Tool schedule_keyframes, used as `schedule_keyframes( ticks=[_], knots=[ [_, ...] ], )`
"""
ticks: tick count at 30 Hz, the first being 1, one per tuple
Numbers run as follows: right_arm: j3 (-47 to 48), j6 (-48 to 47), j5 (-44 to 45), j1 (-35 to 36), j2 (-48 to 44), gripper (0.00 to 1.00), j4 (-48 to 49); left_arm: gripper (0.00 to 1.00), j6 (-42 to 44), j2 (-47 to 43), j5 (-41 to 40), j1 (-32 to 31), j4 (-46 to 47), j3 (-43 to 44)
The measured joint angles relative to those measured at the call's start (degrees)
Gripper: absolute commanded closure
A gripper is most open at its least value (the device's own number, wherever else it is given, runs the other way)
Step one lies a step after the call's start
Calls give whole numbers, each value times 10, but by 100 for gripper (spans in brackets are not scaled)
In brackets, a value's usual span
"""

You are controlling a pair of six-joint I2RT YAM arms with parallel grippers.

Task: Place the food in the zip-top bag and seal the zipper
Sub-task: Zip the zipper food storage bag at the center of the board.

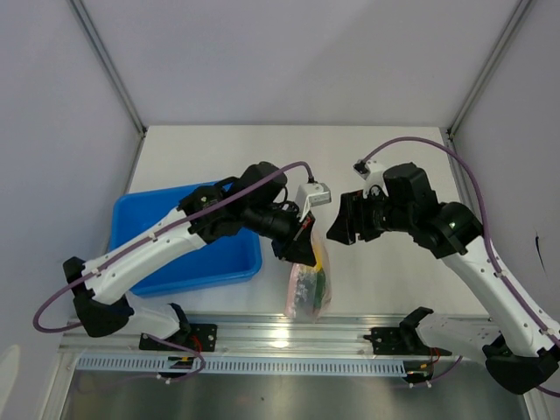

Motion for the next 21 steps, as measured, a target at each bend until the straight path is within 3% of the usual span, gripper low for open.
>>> schedule_keyframes(
  ticks=[10,18,21],
  knots=[
    [-102,-6,-17,-12,-33,33,117,99,148,-36,28,3,67,-94],
    [-249,-10,-73,-17,-97,31,198,99,155,-62,130,5,162,-217],
    [-263,-13,-102,-17,-112,31,214,100,143,-85,169,5,173,-236]
  ],
)
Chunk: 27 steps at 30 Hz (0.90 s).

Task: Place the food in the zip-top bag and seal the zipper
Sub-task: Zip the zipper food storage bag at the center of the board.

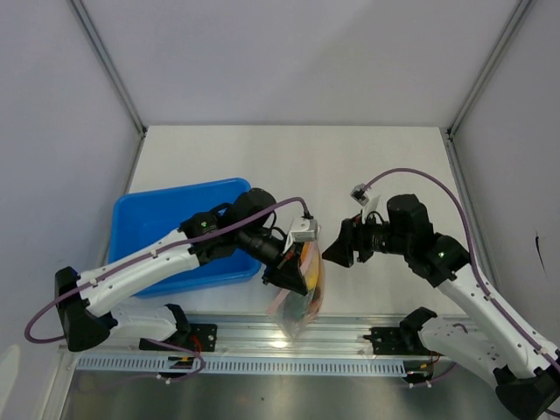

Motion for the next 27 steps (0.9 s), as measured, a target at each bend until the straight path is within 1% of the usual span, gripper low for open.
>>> schedule_keyframes(
  ticks=[4,6,9,14,16,18,22,27],
  knots=[
    [2,-9,-54,0,-18,19,39,99,-13,-34,50,1,23,-2],
    [12,-23,-74,0,-24,16,48,99,-15,-45,70,3,26,-3],
    [53,-53,-93,0,-9,16,46,99,-14,-43,95,5,26,-3],
    [144,-106,-124,-9,49,16,48,100,-6,-35,118,5,19,-3],
    [168,-123,-153,-24,71,16,48,99,2,-35,124,6,12,-3],
    [191,-144,-200,-53,99,15,47,99,10,-33,130,7,3,-2],
    [199,-169,-289,-101,142,15,48,100,26,-21,134,8,-15,2],
    [174,-177,-380,-105,155,15,55,99,41,2,142,10,-40,22]
  ],
)
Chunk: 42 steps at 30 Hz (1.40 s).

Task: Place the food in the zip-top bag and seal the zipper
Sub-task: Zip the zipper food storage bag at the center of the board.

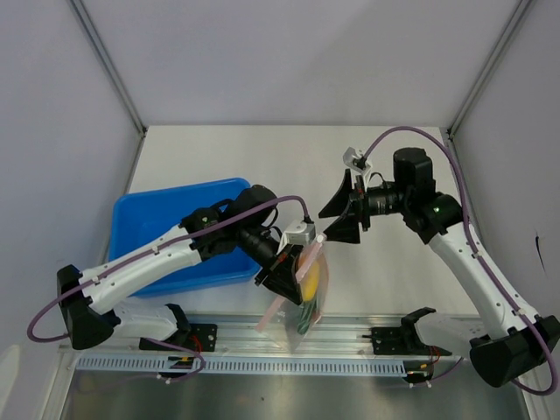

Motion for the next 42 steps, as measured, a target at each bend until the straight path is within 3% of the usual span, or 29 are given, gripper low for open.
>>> schedule_keyframes(
  ticks=[11,17,22,25,28,36,42],
  knots=[
    [-82,44,-71,-3,-48,20,98,99,11,26,33,8,-33,20],
    [-82,67,49,-16,-59,21,114,100,15,32,34,11,-35,30],
    [-82,93,162,-65,-79,20,110,99,16,32,33,15,-40,30],
    [-89,116,168,-115,-94,19,118,99,17,32,33,16,-40,30],
    [-121,149,110,-133,-110,17,171,99,17,33,33,17,-40,30],
    [-145,164,-4,-24,-112,18,219,99,21,33,34,20,-40,30],
    [-143,160,-17,31,-90,27,230,99,21,32,36,21,-39,30]
  ],
)
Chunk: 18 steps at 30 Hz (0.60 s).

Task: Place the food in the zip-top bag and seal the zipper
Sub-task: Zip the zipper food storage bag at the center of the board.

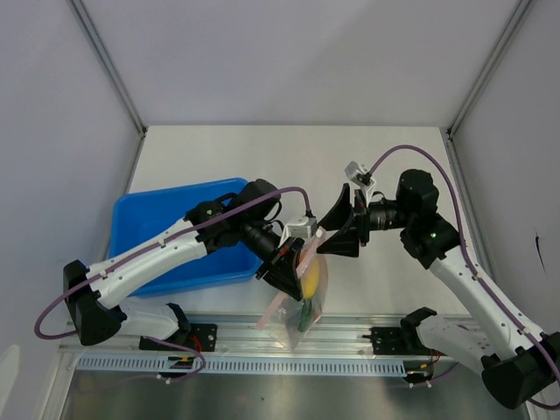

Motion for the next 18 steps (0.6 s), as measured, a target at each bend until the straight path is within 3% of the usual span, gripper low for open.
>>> schedule_keyframes(
  ticks=[6,11,12,14,15,18],
  knots=[
    [0,16,-21,21,20,33,41,99,0,-2,5,2,0,-2],
    [0,35,-50,35,42,46,80,99,0,-10,11,3,0,-8],
    [0,35,-54,38,45,53,81,99,0,-12,11,4,0,-9],
    [0,33,-62,42,48,58,81,100,0,-15,12,5,0,-11],
    [0,33,-65,44,48,72,79,99,0,-16,13,6,0,-13],
    [0,26,-70,46,48,91,73,99,0,-18,16,7,1,-14]
  ],
)
